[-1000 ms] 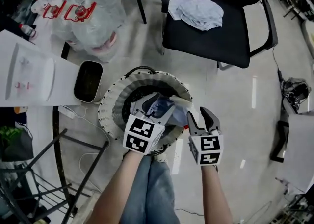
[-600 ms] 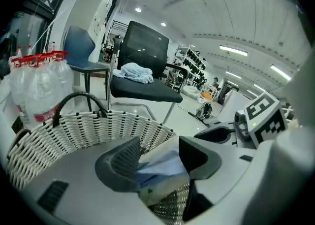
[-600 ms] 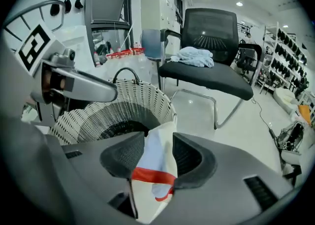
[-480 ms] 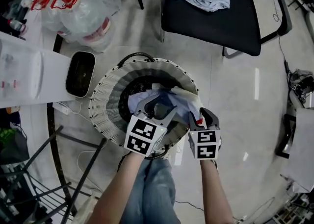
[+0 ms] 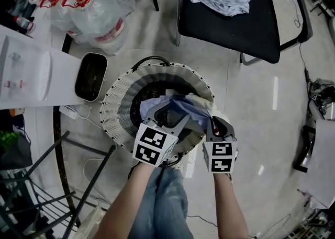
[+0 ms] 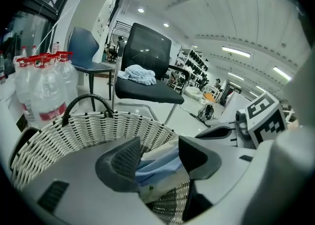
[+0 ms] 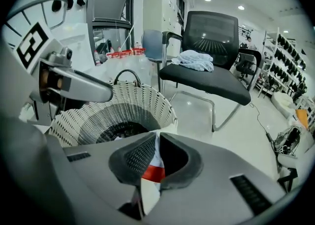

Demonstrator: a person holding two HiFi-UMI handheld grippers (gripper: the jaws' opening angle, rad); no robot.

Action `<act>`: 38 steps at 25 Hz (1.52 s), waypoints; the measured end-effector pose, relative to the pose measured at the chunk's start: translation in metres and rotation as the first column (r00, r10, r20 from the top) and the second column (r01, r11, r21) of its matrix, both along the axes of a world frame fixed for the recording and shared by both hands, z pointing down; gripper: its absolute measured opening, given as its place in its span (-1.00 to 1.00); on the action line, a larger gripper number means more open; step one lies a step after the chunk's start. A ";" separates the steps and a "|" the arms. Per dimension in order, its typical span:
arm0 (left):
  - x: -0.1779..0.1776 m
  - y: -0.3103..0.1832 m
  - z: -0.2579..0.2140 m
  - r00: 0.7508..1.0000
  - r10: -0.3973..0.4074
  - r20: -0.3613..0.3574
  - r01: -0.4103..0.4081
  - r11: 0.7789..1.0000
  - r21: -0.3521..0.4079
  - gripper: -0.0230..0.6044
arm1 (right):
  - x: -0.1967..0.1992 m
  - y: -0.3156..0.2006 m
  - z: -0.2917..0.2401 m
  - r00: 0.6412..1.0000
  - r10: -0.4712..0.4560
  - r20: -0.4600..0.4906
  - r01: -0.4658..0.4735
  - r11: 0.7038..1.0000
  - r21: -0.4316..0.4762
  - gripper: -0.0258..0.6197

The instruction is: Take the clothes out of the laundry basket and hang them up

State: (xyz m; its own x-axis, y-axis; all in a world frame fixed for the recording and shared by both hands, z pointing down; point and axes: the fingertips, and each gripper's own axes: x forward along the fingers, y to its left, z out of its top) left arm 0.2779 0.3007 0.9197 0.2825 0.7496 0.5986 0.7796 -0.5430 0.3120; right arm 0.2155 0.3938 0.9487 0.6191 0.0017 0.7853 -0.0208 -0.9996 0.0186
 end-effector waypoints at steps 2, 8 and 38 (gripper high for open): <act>-0.002 -0.004 -0.009 1.000 -0.002 0.005 0.002 1.000 0.003 -0.11 | 0.001 -0.005 -0.016 1.000 -0.006 -0.019 0.006 1.000 0.019 -0.83; -0.004 -0.013 -0.054 1.000 -0.019 0.009 0.019 1.000 0.000 -0.11 | 0.011 -0.018 -0.088 0.995 -0.030 -0.096 0.035 0.998 0.049 -0.84; -0.082 -0.040 -0.271 0.986 -0.022 -0.168 0.010 0.997 -0.077 0.15 | 0.000 -0.087 -0.509 0.820 -0.185 -0.542 0.211 0.977 -0.015 -0.84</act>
